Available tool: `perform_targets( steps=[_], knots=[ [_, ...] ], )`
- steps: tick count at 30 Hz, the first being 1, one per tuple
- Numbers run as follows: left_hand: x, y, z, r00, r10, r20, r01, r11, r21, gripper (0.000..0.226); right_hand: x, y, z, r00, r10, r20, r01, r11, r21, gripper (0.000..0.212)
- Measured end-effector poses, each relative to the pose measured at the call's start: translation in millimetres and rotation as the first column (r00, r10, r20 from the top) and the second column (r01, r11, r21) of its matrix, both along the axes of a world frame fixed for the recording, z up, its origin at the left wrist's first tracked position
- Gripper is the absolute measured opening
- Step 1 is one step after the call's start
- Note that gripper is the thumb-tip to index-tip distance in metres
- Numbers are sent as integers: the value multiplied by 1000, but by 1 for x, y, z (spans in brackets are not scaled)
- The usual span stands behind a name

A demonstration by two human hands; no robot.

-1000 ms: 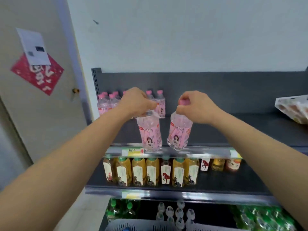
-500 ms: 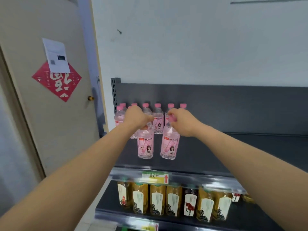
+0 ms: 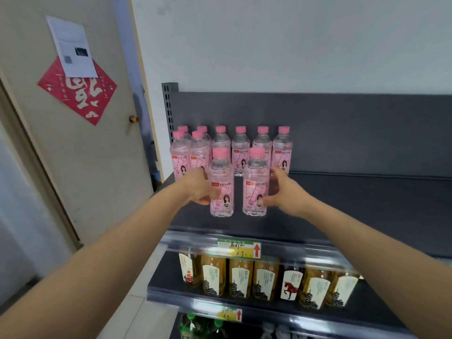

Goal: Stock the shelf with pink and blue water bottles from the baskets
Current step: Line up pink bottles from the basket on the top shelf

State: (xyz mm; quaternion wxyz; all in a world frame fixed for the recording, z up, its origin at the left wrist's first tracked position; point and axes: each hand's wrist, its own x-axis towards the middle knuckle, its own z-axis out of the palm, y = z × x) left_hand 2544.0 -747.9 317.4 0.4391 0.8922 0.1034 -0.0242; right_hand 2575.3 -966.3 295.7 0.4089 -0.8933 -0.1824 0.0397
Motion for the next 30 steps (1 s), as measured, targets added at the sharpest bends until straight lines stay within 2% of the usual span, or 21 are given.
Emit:
perform_targets(
  steps=[4,8,14,18,23,26,30],
  knots=[
    [5,0,-34,999,-51,-6,51,996,-78,33,9,3,-27,996,-17,-88,16,1000,-13,79],
    [23,0,-37,999,-40,27,43,993,-108,36,24,13,-30,997,-31,-68,29,999,-40,61],
    [67,2,-46,997,-9,76,18,993,-115,33,54,33,-37,991,-127,-30,127,992,4,50],
    [90,7,-55,989,5,146,2,999,-46,29,73,43,-40,982,-189,-21,189,982,20,51],
    [107,11,-64,969,46,243,-69,994,85,26,97,57,-44,968,-252,-3,252,967,35,63],
    [109,14,-64,960,84,266,-139,971,196,33,105,66,-47,959,-282,28,281,959,46,57],
    [113,21,-63,951,110,289,-187,948,256,38,111,78,-52,949,-311,50,308,949,70,47]
  ],
)
